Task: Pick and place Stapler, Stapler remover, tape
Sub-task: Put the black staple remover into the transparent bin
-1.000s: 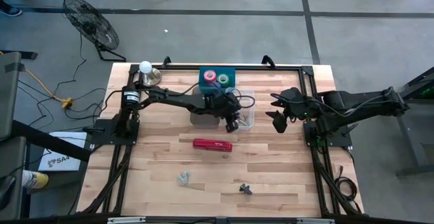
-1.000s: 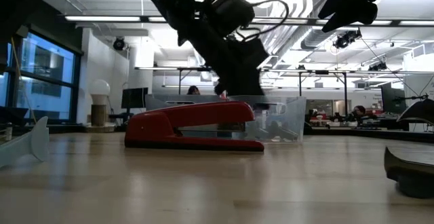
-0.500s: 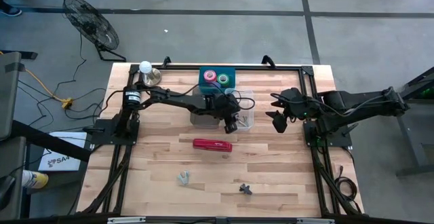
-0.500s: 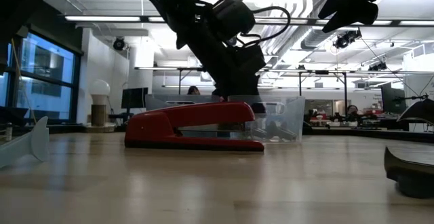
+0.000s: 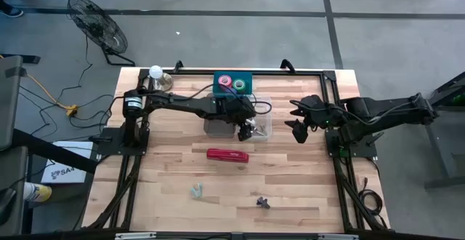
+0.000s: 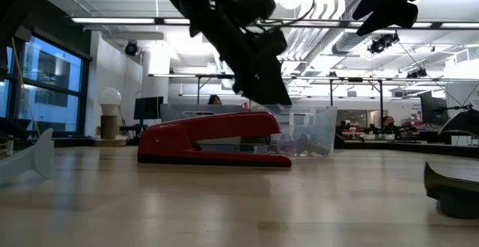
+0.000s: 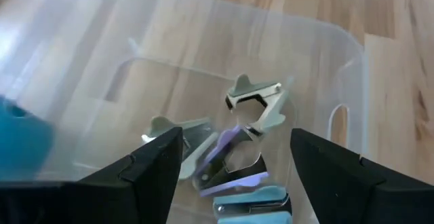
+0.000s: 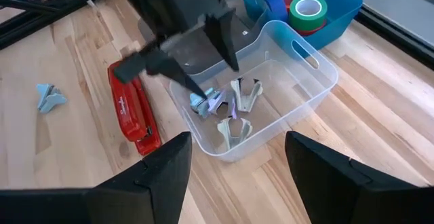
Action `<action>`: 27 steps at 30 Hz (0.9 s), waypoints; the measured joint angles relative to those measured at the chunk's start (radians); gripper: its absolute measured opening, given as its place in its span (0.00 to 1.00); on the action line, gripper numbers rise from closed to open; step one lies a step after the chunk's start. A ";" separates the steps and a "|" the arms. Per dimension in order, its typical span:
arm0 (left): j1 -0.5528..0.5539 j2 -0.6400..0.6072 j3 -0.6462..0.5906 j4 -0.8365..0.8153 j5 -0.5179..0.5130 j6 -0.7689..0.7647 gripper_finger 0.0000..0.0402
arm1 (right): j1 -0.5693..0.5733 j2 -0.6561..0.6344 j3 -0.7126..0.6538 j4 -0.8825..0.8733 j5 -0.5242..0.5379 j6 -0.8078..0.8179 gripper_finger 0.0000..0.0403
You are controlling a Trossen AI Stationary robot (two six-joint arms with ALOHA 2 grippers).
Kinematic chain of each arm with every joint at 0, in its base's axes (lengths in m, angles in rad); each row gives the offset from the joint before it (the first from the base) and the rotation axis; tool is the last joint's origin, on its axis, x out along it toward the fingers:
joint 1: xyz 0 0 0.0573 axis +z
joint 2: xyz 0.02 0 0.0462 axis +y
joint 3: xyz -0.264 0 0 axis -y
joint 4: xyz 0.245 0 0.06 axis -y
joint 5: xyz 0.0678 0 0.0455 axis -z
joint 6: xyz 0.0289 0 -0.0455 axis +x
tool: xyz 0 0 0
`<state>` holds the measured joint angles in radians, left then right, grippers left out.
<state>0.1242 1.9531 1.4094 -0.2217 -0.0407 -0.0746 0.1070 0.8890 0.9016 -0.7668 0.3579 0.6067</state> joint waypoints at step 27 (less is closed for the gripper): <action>-0.056 -0.468 0.000 -0.601 -0.119 -0.187 0.67 | 0.138 0.047 0.000 0.048 -0.080 0.134 0.57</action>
<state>0.0679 1.4850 1.4097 -0.8230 -0.1596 -0.2617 0.2446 0.9362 0.9016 -0.7193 0.2778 0.7412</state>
